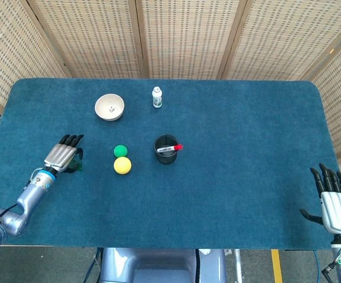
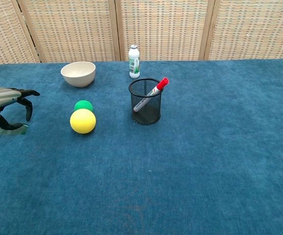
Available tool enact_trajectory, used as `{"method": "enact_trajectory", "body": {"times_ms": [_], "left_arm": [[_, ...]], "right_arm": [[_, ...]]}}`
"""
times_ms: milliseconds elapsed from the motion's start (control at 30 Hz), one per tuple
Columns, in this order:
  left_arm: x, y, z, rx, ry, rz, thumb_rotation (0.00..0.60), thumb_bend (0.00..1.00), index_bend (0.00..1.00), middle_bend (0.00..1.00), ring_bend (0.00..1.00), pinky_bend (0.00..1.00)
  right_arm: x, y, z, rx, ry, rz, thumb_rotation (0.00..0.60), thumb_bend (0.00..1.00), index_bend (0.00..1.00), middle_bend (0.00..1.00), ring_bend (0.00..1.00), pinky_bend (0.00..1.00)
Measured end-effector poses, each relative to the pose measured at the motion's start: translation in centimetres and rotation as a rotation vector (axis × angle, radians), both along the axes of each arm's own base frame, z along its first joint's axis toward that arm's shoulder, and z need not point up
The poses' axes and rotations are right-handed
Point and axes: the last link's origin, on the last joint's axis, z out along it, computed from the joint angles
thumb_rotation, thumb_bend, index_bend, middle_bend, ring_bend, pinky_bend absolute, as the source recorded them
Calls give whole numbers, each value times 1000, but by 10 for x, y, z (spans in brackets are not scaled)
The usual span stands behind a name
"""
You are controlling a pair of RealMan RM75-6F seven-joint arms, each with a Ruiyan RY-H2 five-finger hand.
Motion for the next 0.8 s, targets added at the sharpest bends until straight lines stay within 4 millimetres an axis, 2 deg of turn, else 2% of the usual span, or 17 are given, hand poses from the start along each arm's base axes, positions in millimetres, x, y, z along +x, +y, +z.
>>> {"method": "enact_trajectory", "body": {"times_ms": [433, 700, 800], "left_arm": [[-1, 0, -9, 8, 11, -11, 600, 408, 478, 0, 0, 0], [-3, 1, -11, 17, 20, -5, 600, 408, 593, 0, 0, 0], [-4, 1, -12, 20, 24, -4, 600, 417, 597, 0, 0, 0]], "right_arm": [[0, 0, 0, 1, -2, -1, 600, 0, 0, 0, 0, 0], [0, 0, 1, 0, -7, 3, 600, 0, 0, 0, 0, 0], [-1, 0, 1, 1, -9, 3, 600, 0, 0, 0, 0, 0]]}}
